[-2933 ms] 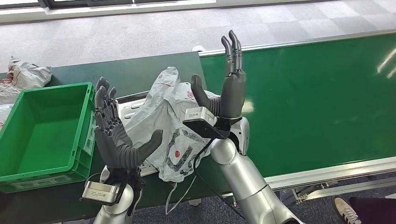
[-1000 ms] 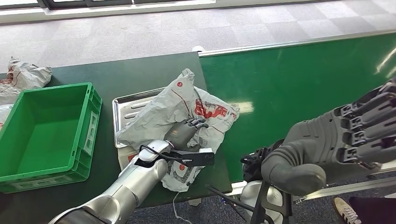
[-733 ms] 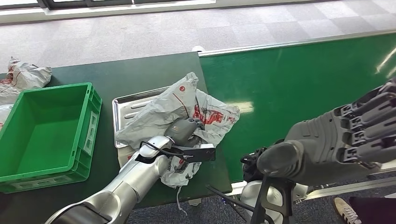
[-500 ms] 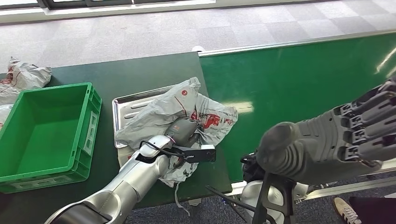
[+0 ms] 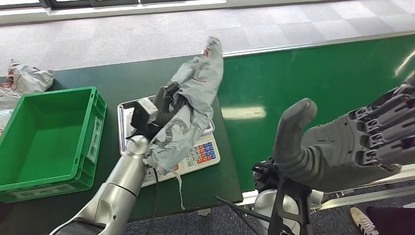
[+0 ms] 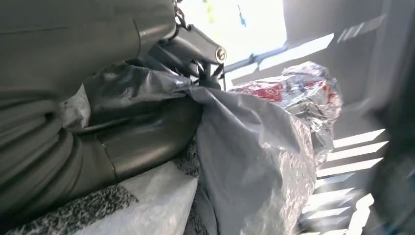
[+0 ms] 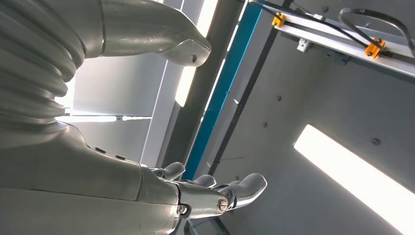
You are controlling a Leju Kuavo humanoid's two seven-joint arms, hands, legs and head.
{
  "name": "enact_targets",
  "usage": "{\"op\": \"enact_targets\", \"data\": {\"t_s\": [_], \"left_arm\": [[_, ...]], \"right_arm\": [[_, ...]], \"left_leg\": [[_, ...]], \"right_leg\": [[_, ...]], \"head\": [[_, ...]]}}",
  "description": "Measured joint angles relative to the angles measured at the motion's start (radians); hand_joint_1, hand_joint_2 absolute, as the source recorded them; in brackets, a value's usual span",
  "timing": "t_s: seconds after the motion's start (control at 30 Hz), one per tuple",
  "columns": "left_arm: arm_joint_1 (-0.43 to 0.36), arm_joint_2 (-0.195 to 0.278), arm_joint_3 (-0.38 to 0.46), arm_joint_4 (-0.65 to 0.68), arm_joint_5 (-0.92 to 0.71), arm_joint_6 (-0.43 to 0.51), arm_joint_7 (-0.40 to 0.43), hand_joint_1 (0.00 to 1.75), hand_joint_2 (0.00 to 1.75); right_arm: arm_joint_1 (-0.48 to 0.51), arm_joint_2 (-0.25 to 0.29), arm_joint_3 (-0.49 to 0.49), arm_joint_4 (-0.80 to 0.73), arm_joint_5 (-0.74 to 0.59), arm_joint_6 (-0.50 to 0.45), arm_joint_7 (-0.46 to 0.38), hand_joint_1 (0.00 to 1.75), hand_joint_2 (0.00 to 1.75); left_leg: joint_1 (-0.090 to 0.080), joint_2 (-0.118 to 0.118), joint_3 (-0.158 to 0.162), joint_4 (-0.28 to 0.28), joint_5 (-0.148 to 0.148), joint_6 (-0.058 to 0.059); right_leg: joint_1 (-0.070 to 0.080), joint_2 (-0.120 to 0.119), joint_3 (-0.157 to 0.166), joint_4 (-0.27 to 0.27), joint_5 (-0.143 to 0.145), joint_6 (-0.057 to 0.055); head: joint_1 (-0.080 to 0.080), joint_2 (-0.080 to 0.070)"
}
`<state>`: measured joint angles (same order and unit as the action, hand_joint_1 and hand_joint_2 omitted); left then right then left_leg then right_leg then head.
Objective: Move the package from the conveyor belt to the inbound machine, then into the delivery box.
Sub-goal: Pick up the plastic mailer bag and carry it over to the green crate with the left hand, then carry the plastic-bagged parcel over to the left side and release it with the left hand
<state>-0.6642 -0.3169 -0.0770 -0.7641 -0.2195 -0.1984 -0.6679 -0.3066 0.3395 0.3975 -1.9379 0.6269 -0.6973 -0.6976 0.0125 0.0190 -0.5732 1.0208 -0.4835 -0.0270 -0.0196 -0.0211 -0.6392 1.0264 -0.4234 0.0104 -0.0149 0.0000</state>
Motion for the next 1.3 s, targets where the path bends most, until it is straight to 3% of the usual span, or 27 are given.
{"op": "enact_targets", "data": {"t_s": [0.13,0.2,0.27,0.3,0.37,0.47,0.53,0.57,0.63,0.73,0.8,0.93,1.1,1.17,1.3], "left_arm": [[0.039,0.011,0.097,-0.207,0.235,-0.076,0.053,1.75,1.75],[0.053,0.024,0.14,-0.301,0.319,-0.071,0.064,1.75,1.75],[0.064,0.042,0.176,-0.374,0.295,0.006,0.054,1.75,1.75],[0.067,0.056,0.187,-0.397,0.225,0.093,0.054,1.75,1.75],[0.067,0.089,0.193,-0.415,-0.047,0.377,0.108,1.75,1.75],[0.058,0.147,0.196,-0.394,-0.757,0.872,0.368,1.75,1.75],[0.048,0.189,0.197,-0.363,-1.178,1.02,0.496,1.75,1.75],[0.044,0.207,0.196,-0.349,-1.292,1.029,0.535,1.75,1.75],[0.03,0.246,0.178,-0.313,-1.315,0.968,0.624,1.75,1.75],[-0.014,0.339,0.076,-0.19,-1.302,0.912,0.882,1.75,1.75],[-0.049,0.404,-0.006,-0.082,-1.3,0.906,0.998,1.75,1.75],[-0.105,0.494,-0.088,0.133,-1.298,0.836,1.067,1.75,1.75],[-0.144,0.571,-0.082,0.313,-1.253,0.728,1.168,1.75,1.75],[-0.144,0.601,-0.035,0.353,-1.169,0.761,1.178,1.75,1.75],[-0.12,0.647,0.151,0.39,-0.966,0.871,1.099,1.75,1.75]], "right_arm": [[0.005,-0.003,0.0,0.0,0.0,0.0,0.0,0.0,1.75],[0.011,-0.003,0.0,0.0,0.002,0.0,0.0,0.0,1.75],[0.016,-0.003,0.0,0.0,0.008,0.0,0.0,0.0,1.75],[0.018,-0.003,-0.001,0.0,0.014,0.0,0.0,0.0,1.75],[0.022,-0.003,-0.001,0.0,0.027,0.0,0.0,0.0,1.75],[0.025,-0.002,-0.001,0.0,0.034,0.0,0.0,0.0,1.75],[0.027,-0.002,-0.001,0.0,0.033,0.0,0.0,0.0,1.75],[0.027,-0.002,-0.001,-0.001,0.032,0.0,0.0,0.0,1.75],[0.028,-0.002,-0.001,-0.001,0.031,0.0,0.0,0.0,1.75],[0.031,-0.003,-0.001,-0.001,0.025,0.0,0.0,0.0,1.75],[0.037,-0.005,-0.001,-0.002,0.019,0.0,0.0,0.0,1.75],[0.054,-0.011,-0.001,-0.009,0.015,0.0,0.0,0.0,1.75],[0.071,-0.017,-0.001,-0.023,0.028,0.0,-0.001,0.0,1.75],[0.077,-0.018,-0.001,-0.03,0.036,0.0,-0.001,0.0,1.75],[0.085,-0.019,-0.001,-0.044,0.052,0.0,0.0,0.0,1.75]], "left_leg": [[0.001,0.001,-0.001,0.0,0.0,0.0],[0.001,0.001,-0.001,0.0,0.0,0.0],[0.001,0.0,-0.001,0.0,0.0,0.0],[0.001,0.0,-0.001,0.0,0.0,0.0],[0.001,-0.001,0.0,0.0,0.001,-0.001],[0.001,0.001,0.0,0.0,0.001,-0.001],[0.001,0.001,0.001,0.0,0.001,-0.001],[0.001,0.001,0.001,0.0,0.001,-0.001],[0.001,0.003,0.001,0.0,0.001,-0.002],[0.001,0.006,0.001,0.0,0.001,-0.002],[0.002,0.006,0.001,0.0,0.002,-0.003],[0.002,0.009,0.001,-0.001,0.002,-0.004],[0.003,0.011,0.0,-0.001,0.002,-0.004],[0.004,0.011,-0.001,-0.001,0.002,-0.005],[0.004,0.011,-0.001,-0.001,0.001,-0.005]], "right_leg": [[0.001,0.0,-0.001,0.0,0.0,0.0],[0.001,0.0,-0.001,0.0,0.0,0.0],[0.001,0.0,-0.001,0.0,-0.001,-0.001],[0.001,0.0,-0.001,0.0,-0.001,-0.001],[0.001,-0.001,-0.001,0.0,-0.001,-0.001],[0.001,0.001,-0.001,0.0,0.0,-0.001],[0.001,0.0,-0.001,0.0,-0.001,-0.001],[0.001,0.0,0.0,0.0,-0.001,-0.001],[0.001,0.002,-0.001,0.0,0.0,-0.002],[0.002,0.004,-0.002,0.0,0.001,-0.003],[0.002,0.005,-0.002,0.0,0.001,-0.004],[0.003,0.008,-0.004,0.001,0.002,-0.005],[0.004,0.01,-0.005,0.001,0.002,-0.006],[0.004,0.01,-0.006,0.002,0.002,-0.006],[0.005,0.01,-0.007,0.001,0.001,-0.007]], "head": [[0.0,0.0],[0.0,0.0],[0.0,0.0],[0.0,0.0],[0.0,0.0],[0.0,0.0],[0.0,0.0],[0.0,0.0],[0.0,0.0],[0.0,0.0],[0.0,0.0],[0.0,0.0],[0.0,0.0],[0.0,0.0],[0.0,0.0]]}}
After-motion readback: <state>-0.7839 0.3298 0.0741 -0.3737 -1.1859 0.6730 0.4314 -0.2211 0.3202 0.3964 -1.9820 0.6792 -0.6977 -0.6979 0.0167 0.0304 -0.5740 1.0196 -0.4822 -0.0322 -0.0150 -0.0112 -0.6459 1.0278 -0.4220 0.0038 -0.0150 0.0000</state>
